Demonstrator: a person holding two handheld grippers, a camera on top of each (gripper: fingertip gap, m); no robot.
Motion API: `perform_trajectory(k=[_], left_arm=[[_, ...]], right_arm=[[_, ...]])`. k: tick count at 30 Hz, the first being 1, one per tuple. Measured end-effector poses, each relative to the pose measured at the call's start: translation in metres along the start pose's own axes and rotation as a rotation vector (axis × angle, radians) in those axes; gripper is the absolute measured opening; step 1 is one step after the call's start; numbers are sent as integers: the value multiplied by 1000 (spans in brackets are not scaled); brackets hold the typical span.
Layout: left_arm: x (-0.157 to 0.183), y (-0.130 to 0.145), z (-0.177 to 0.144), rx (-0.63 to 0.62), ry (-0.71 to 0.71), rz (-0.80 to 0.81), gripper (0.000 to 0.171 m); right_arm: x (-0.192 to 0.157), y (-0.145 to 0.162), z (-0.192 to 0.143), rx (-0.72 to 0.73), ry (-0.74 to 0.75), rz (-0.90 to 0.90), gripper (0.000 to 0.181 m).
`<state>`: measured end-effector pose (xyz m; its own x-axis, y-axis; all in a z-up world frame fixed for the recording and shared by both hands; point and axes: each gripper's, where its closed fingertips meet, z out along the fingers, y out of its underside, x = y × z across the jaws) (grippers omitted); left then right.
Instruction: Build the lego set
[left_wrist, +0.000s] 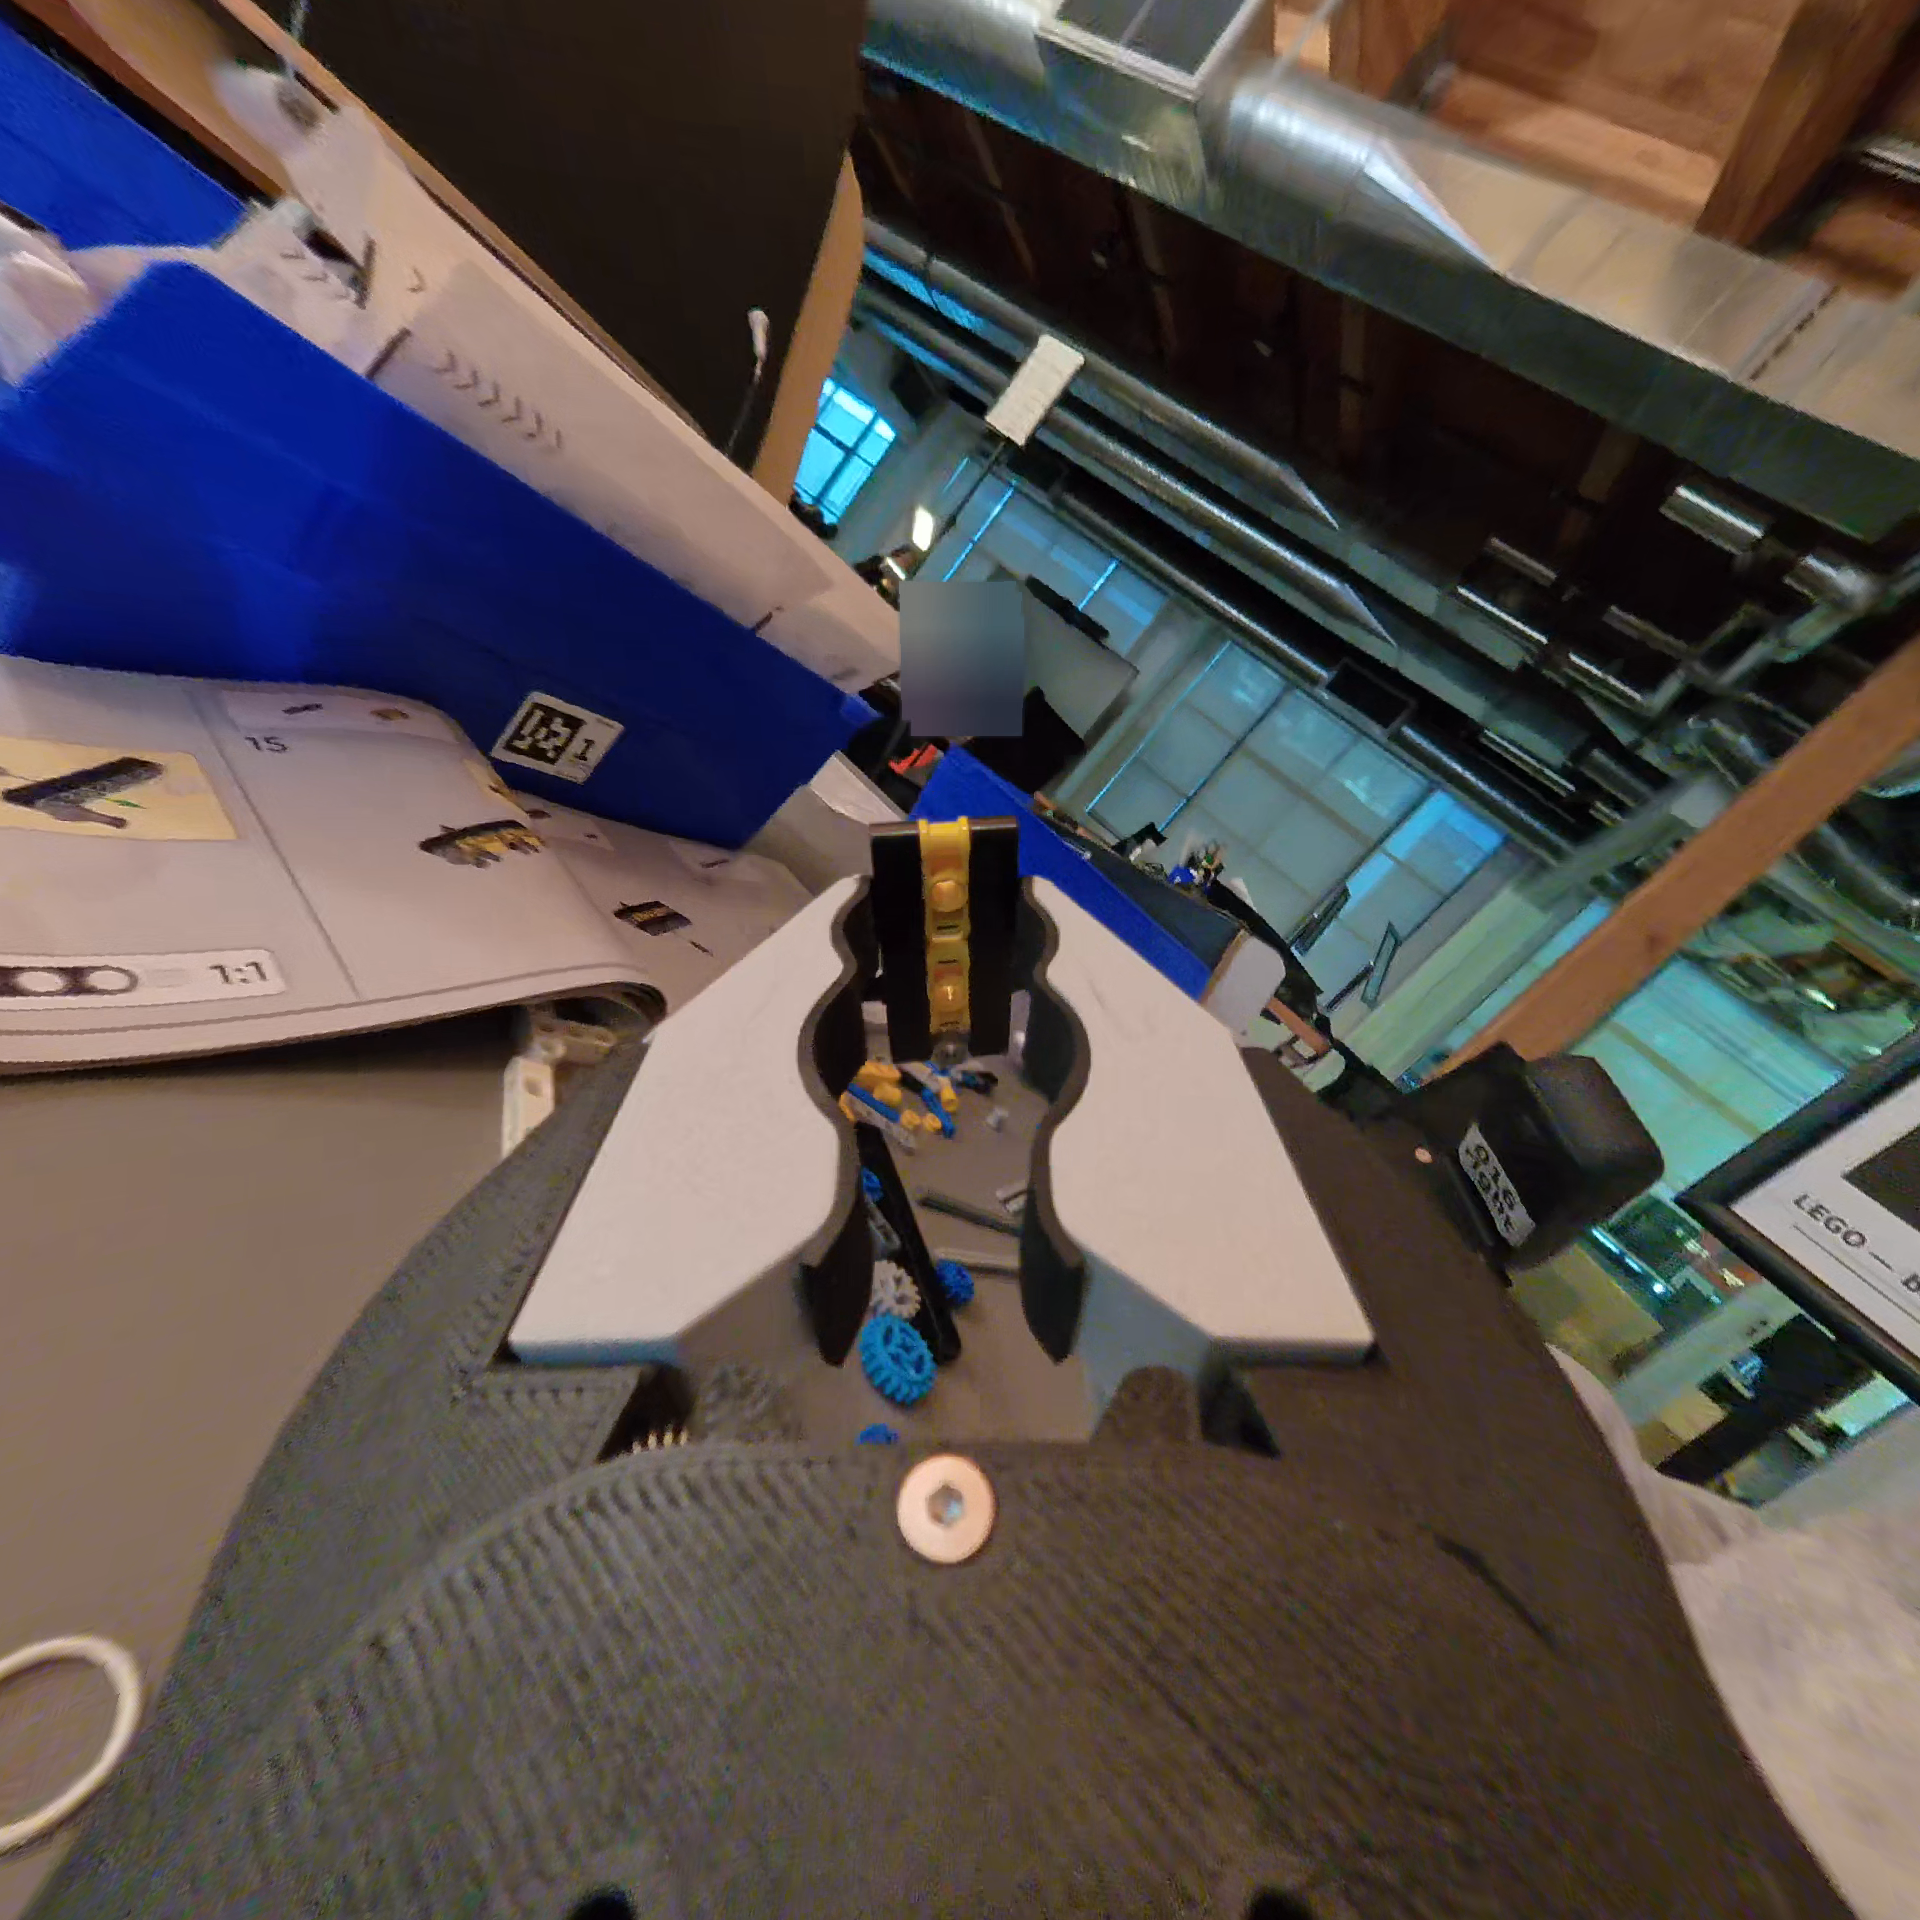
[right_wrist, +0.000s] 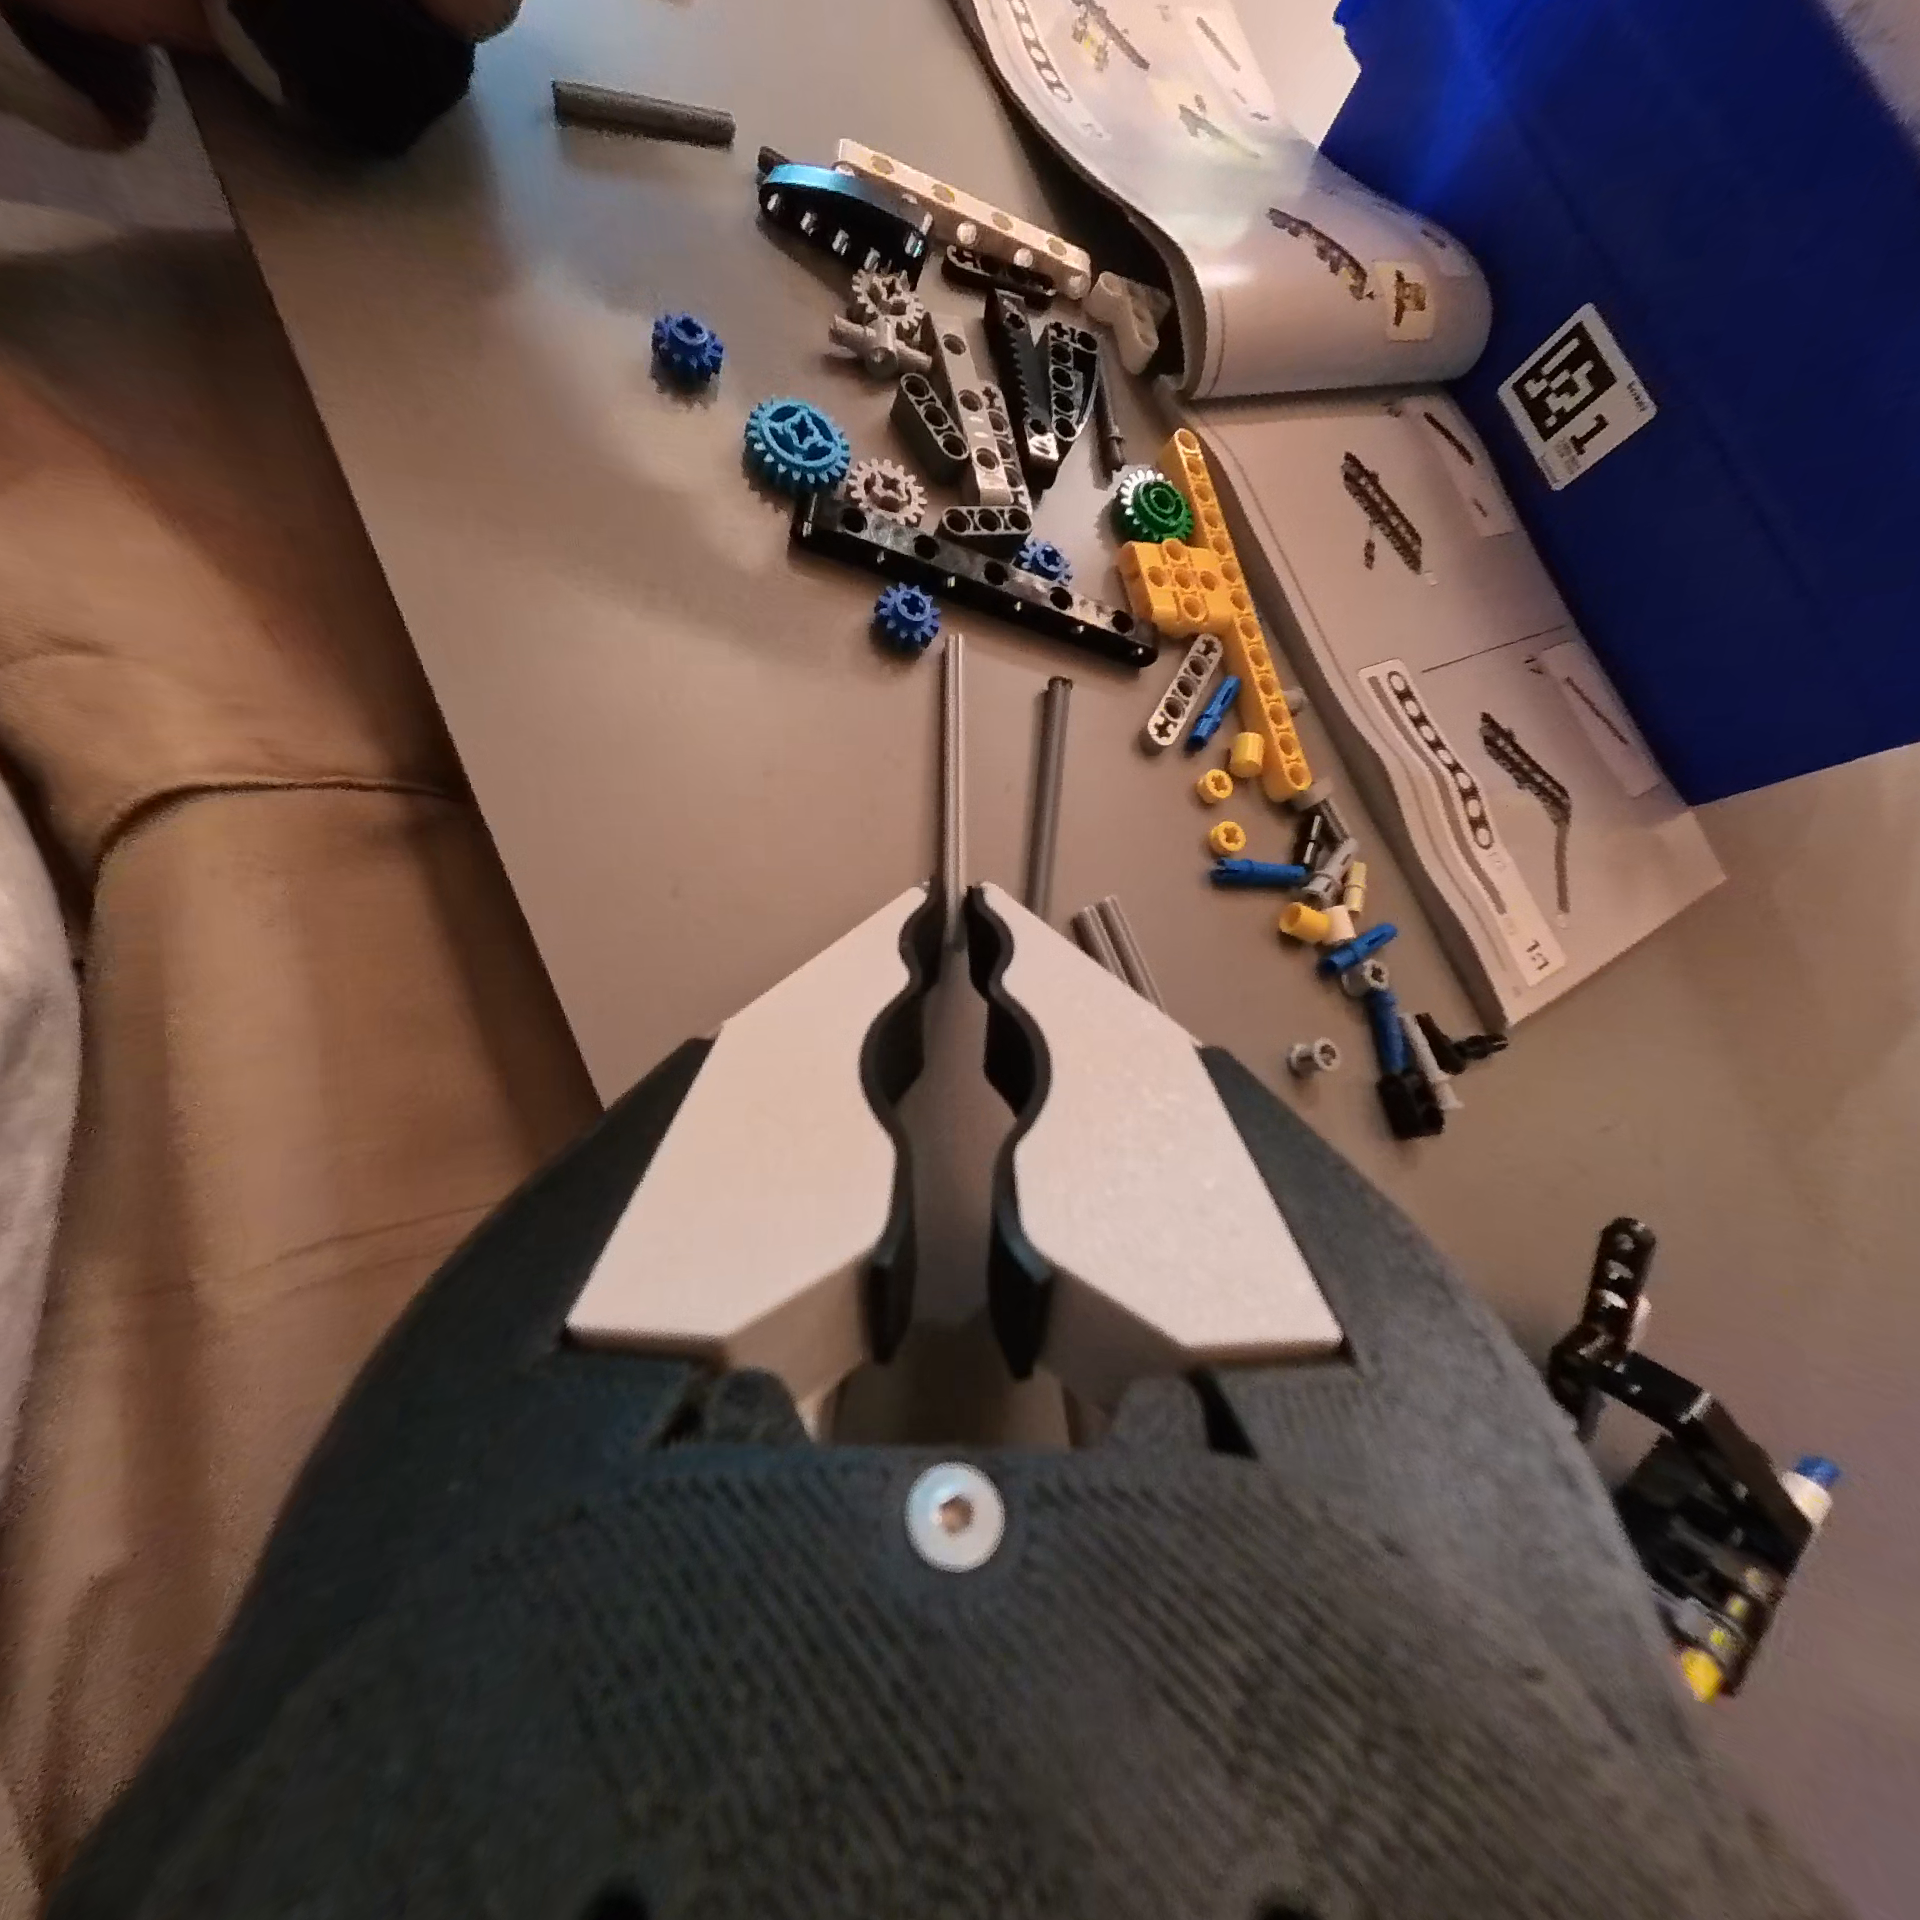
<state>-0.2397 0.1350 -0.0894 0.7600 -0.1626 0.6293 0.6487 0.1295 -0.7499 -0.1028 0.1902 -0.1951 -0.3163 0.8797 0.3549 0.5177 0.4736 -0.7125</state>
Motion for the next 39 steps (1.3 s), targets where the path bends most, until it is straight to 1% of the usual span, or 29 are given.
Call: perform_trajectory(k=[2, 4, 5, 8, 10, 11, 12, 13, 16, 18, 19, 21, 23, 24, 26, 29, 31, 35, 39], left_arm=[[4, 2, 2, -8, 11, 1, 25], [11, 5, 5, -28, 31, 9, 25], [13, 9, 8, -55, 27, 39, 25], [19, 23, 18, -153, -8, 198, 25], [27, 32, 27, -220, 18, 243, 25], [29, 35, 30, -243, 30, 243, 26], [31, 37, 33, -262, 40, 233, 25], [32, 40, 35, -279, 51, 218, 25], [29, 43, 39, -314, 75, 162, 25], [29, 40, 41, -318, 96, 118, 25], [29, 38, 42, -318, 107, 101, 25], [29, 38, 42, -325, 126, 86, 25], [28, 41, 41, -329, 127, 102, 25], [27, 44, 39, -332, 125, 107, 25], [31, 49, 36, -333, 143, 84, 25], [37, 56, 34, -357, 187, 37, 25], [38, 56, 34, -365, 200, 31, 25], [33, 56, 34, -375, 184, 30, 25], [36, 57, 33, -379, 195, 14, 25]], right_arm=[[1, 1, 0, -4, -17, 27, 4], [4, 2, 1, -11, -32, 77, 10], [6, 3, 1, -12, -43, 106, 14], [6, 3, 2, -13, -103, 182, 18], [1, 2, 1, -2, -181, 217, 35], [0, 1, 0, 1, -202, 234, 41], [-2, 1, 0, 0, -227, 246, 43], [-6, 2, 0, -7, -264, 252, 44], [-8, 0, -1, 1, -303, 276, 45], [-4, -2, -3, 23, -301, 298, 47], [0, -4, -5, 46, -277, 303, 49], [9, -8, -10, 93, -218, 310, 49], [12, -8, -14, 111, -180, 330, 45], [11, -7, -16, 105, -166, 345, 42], [5, -4, -18, 91, -159, 367, 40], [2, 2, -17, 81, -121, 340, 34], [2, 13, -11, 27, -107, 338, 33], [5, 9, -4, 6, -141, 429, 32], [9, 11, -2, -3, -85, 418, 22]])
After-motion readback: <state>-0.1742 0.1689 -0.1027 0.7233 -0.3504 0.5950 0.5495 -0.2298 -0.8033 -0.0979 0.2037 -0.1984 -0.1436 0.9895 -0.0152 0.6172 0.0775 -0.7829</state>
